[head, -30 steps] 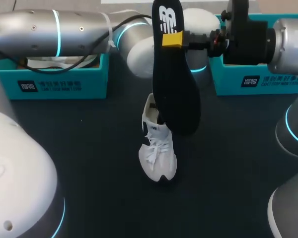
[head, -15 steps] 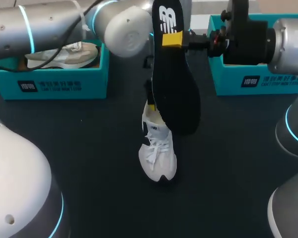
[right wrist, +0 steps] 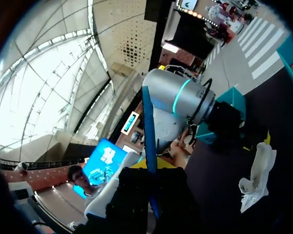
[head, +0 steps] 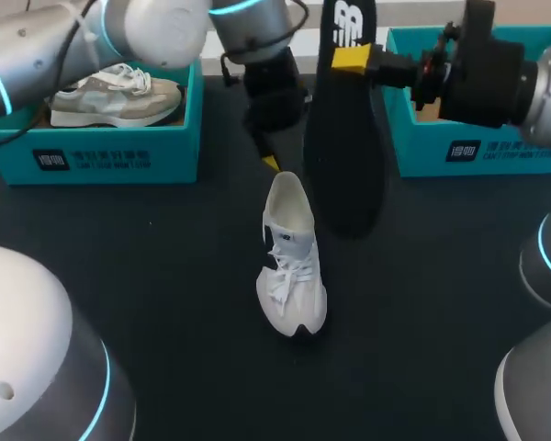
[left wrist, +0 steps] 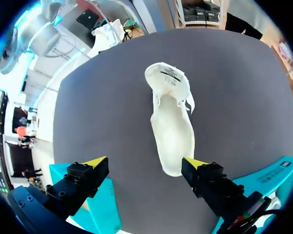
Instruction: Take the shoe out of the shoebox, open the shoe tongue, remove and reinsert the insole, then place the shoe into the shoebox
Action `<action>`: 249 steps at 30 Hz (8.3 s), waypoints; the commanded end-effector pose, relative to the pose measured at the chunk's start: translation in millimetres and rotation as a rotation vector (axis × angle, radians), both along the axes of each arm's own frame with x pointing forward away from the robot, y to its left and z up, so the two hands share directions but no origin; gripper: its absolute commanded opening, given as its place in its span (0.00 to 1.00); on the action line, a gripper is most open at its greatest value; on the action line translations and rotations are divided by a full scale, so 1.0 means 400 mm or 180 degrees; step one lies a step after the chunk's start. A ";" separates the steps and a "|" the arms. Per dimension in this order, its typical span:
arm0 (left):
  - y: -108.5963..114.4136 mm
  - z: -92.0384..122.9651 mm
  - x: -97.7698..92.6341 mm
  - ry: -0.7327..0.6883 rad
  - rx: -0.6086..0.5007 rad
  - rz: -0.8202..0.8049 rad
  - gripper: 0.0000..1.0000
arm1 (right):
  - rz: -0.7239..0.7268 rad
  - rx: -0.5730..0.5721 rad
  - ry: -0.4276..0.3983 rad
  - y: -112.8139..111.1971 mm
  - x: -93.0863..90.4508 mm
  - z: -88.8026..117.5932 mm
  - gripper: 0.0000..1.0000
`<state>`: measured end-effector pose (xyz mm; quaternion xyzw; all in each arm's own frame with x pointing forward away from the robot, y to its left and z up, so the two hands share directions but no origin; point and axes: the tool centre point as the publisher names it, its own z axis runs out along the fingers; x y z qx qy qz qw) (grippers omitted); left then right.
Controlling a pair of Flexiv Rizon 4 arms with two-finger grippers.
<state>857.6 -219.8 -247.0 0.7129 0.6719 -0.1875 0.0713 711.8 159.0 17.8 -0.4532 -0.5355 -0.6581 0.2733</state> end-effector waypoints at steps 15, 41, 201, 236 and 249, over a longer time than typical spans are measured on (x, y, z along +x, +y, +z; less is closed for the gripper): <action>0.089 0.202 -0.043 -0.0327 -0.1072 0.0137 1.00 | -0.0390 -0.0159 0.0834 -0.088 0.163 -0.085 0.00; 0.184 0.282 -0.078 -0.0019 -0.2839 0.0648 1.00 | -0.0180 0.0359 0.1561 -0.069 0.345 -0.187 0.00; 0.187 0.430 -0.201 0.7547 0.2050 0.6458 0.00 | 0.0585 -0.0090 0.1131 -0.041 0.227 -0.255 1.00; 0.169 0.419 -0.120 0.7935 0.1700 0.5002 0.00 | 0.0388 -0.1232 0.1182 -0.015 0.180 -0.152 1.00; 0.147 0.415 -0.083 0.7915 0.1387 0.5115 0.00 | 0.0052 -0.1923 0.1393 -0.002 0.159 -0.067 1.00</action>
